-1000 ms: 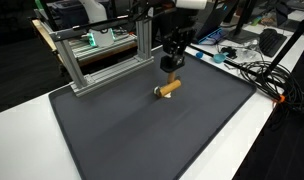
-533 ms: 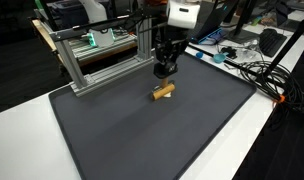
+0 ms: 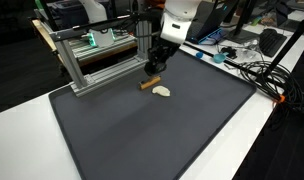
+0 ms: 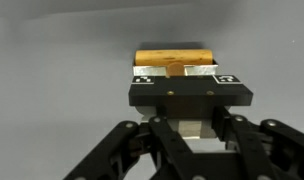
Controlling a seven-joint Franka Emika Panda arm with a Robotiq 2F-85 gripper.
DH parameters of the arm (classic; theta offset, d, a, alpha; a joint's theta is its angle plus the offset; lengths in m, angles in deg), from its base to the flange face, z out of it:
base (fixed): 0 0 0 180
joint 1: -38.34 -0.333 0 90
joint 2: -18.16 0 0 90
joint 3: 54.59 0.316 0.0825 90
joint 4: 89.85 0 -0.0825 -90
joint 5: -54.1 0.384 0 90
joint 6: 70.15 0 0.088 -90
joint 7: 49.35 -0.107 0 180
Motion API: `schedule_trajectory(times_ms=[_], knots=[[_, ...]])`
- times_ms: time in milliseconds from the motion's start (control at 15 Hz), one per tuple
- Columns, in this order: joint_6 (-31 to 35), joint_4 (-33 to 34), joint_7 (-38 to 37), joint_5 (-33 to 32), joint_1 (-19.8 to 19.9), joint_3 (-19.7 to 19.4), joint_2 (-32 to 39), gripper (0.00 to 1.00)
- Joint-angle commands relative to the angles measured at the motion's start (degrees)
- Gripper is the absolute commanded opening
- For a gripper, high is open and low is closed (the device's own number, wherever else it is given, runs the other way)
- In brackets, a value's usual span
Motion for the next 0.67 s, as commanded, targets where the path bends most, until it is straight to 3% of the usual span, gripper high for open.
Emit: schedule_trajectory(times_ms=[0,133,600], knots=[[-3.6,1.4,-0.1,0.9,0.4,0.0,2.0,0.21],[-5.1,-0.8,0.8,0.4,-0.1,0.4,-1.6,0.21],[6.3,-6.5,1.7,-1.3,-2.2,1.6,-9.1,0.21]])
